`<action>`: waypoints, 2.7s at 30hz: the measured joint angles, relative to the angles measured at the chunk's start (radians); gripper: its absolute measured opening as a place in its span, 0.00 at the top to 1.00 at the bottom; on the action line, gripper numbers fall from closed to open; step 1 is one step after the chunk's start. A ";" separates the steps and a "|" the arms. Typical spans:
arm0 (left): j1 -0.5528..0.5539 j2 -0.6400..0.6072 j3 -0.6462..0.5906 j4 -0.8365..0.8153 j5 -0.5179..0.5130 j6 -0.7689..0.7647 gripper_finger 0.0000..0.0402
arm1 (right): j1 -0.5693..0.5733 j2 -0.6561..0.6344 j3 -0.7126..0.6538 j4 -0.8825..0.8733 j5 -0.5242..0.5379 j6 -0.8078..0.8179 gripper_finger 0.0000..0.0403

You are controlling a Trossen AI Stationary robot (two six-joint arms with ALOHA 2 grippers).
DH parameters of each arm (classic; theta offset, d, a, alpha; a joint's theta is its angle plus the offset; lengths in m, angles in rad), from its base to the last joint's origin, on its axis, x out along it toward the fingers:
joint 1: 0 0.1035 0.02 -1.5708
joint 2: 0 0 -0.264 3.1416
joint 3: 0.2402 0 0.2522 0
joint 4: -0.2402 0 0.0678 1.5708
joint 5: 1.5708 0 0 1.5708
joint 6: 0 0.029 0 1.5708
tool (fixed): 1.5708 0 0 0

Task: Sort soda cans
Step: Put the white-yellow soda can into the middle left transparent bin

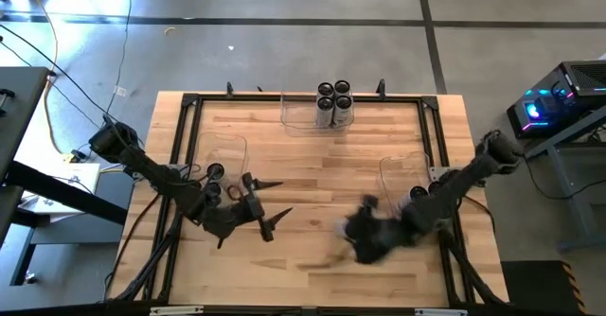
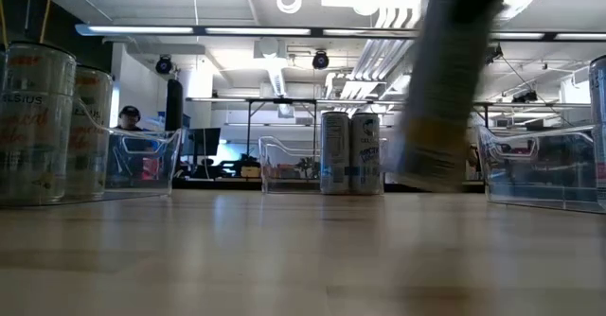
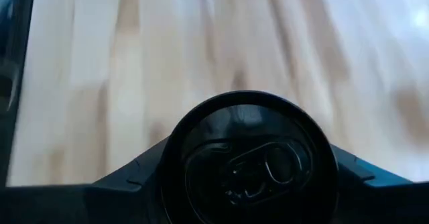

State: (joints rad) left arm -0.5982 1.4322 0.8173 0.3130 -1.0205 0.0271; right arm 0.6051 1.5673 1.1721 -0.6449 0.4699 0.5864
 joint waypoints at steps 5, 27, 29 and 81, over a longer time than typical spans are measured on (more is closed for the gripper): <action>-0.095 0.000 0.000 -0.089 -0.192 0.003 0.16 | -0.250 0.010 0.002 0.227 -0.170 -0.251 0.41; -0.212 -0.189 0.000 -0.674 -0.104 -0.702 0.16 | -0.420 0.398 0.456 0.018 -0.335 -0.464 0.36; -0.212 -0.186 0.000 -0.674 -0.103 -0.707 0.16 | -0.424 0.398 0.452 0.018 -0.342 -0.460 0.35; -0.212 -0.184 -0.001 -0.660 -0.088 -0.706 0.16 | -0.444 0.413 0.447 0.125 -0.491 -0.464 0.28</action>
State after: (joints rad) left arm -0.8097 1.2480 0.8162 -0.3470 -1.1088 -0.6789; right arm 0.1616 1.9801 1.6196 -0.5198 -0.0216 0.1226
